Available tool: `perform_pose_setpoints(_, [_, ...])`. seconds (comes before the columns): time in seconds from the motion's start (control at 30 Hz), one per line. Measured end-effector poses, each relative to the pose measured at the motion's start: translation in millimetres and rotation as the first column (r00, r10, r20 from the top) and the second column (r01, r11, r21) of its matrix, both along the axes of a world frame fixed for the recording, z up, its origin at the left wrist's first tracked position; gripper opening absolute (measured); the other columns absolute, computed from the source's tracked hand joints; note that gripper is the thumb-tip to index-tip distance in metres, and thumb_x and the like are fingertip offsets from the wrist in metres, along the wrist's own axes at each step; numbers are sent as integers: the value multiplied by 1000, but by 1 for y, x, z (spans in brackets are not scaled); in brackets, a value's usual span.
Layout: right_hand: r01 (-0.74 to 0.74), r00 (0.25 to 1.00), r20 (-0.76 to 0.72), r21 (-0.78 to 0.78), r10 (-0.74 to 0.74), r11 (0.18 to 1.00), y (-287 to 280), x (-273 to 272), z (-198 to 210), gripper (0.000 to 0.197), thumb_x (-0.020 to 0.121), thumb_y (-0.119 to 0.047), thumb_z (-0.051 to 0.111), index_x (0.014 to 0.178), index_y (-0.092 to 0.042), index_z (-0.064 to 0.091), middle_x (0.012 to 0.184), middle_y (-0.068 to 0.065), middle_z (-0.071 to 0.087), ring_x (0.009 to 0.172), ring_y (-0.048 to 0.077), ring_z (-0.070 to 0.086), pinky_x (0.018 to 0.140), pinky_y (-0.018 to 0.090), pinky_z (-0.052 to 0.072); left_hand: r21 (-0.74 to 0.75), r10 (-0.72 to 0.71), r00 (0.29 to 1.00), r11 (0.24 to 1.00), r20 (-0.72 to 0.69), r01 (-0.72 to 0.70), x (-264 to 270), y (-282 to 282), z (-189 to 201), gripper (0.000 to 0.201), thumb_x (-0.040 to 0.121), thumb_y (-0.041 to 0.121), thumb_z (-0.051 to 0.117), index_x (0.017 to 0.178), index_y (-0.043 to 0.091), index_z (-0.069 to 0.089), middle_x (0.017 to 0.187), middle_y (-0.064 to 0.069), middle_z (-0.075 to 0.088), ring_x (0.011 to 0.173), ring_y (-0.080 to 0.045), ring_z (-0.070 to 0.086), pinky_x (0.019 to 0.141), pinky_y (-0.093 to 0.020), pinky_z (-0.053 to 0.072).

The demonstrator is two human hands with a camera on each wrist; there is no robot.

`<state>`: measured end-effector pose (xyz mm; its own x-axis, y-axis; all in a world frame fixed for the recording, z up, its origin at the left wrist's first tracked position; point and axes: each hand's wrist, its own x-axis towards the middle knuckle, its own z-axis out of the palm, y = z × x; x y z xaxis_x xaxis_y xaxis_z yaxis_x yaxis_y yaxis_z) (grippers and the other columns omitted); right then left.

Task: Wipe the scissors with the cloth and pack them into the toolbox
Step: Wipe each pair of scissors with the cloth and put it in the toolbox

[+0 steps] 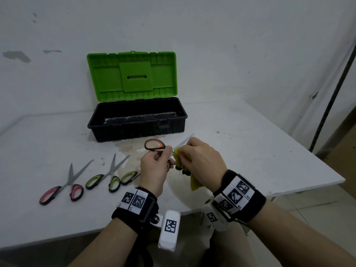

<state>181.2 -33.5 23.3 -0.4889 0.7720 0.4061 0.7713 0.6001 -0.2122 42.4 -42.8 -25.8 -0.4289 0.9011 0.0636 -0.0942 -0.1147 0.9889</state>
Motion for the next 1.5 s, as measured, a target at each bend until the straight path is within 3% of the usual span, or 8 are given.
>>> perform_pose_setpoints(0.43, [257, 958, -80, -197, -277, 946, 45, 49, -8, 19, 92, -23, 54, 99, -23, 71, 96, 0, 58, 86, 20, 56, 66, 29, 43, -41, 91, 972, 996, 219, -84, -13, 5, 6, 21, 97, 27, 64, 88, 10, 71, 62, 1, 68, 65, -11, 64, 67, -23, 52])
perform_pose_setpoints(0.77, [353, 933, 80, -385, -350, 853, 95, 42, -24, 18, 90, -25, 54, 107, -27, 63, 114, 6, 61, 95, 25, 61, 70, 30, 47, -2, 31, 930, 999, 366, -32, -1, 10, 16, 21, 96, 26, 65, 84, 11, 70, 69, 2, 70, 63, -12, 61, 73, -28, 52])
perform_pose_setpoints(0.93, [364, 928, 211, -340, -307, 867, 87, 42, -20, 33, 93, -39, 50, 122, -26, 58, 125, 0, 56, 115, 22, 53, 100, 39, 35, 5, 55, 876, 998, 480, -66, -2, 12, 19, 36, 99, 45, 54, 98, 11, 64, 82, -7, 68, 56, -15, 61, 63, -29, 52])
perform_pose_setpoints(1.03, [228, 972, 37, -386, -232, 894, 67, 37, -9, 32, 90, -47, 54, 111, -27, 67, 111, -8, 65, 104, 15, 59, 98, 36, 39, -2, 92, 868, 995, 488, -104, 1, 14, 18, 30, 103, 42, 48, 106, 15, 61, 92, -7, 67, 58, -17, 64, 65, -30, 52])
perform_pose_setpoints(1.1, [56, 975, -163, -477, -151, 877, 49, 30, -1, 29, 88, -51, 59, 94, -26, 72, 89, -14, 70, 83, 1, 63, 82, 25, 50, -6, 108, 889, 993, 446, -118, 4, 17, 16, 30, 103, 44, 45, 104, 20, 62, 96, -6, 69, 74, -20, 67, 73, -33, 53])
perform_pose_setpoints(1.23, [-131, 935, -340, -587, -96, 799, 24, 9, 4, 36, 86, -53, 62, 83, -19, 73, 77, -3, 71, 47, -7, 52, 42, 7, 34, 7, 75, 909, 996, 410, -86, 16, 18, 17, 31, 105, 47, 37, 100, 27, 61, 102, -4, 72, 93, -22, 67, 78, -34, 52])
perform_pose_setpoints(1.4, [-300, 840, -526, -652, -131, 696, 28, 3, -3, 18, 90, -31, 66, 83, -14, 68, 86, 5, 75, 73, 13, 69, 58, 20, 46, 40, 28, 939, 998, 343, -45, 25, 15, 18, 32, 105, 43, 41, 109, 19, 62, 101, 0, 73, 82, -18, 61, 71, -35, 50])
perform_pose_setpoints(1.5, [-319, 801, -574, -648, -168, 692, 33, 16, 2, 15, 93, -23, 63, 87, -10, 67, 78, 7, 73, 66, 13, 69, 54, 20, 45, 37, 86, 979, 995, 183, -94, 8, 14, 11, 24, 102, 35, 51, 109, 16, 63, 102, -1, 69, 83, -13, 56, 74, -32, 45])
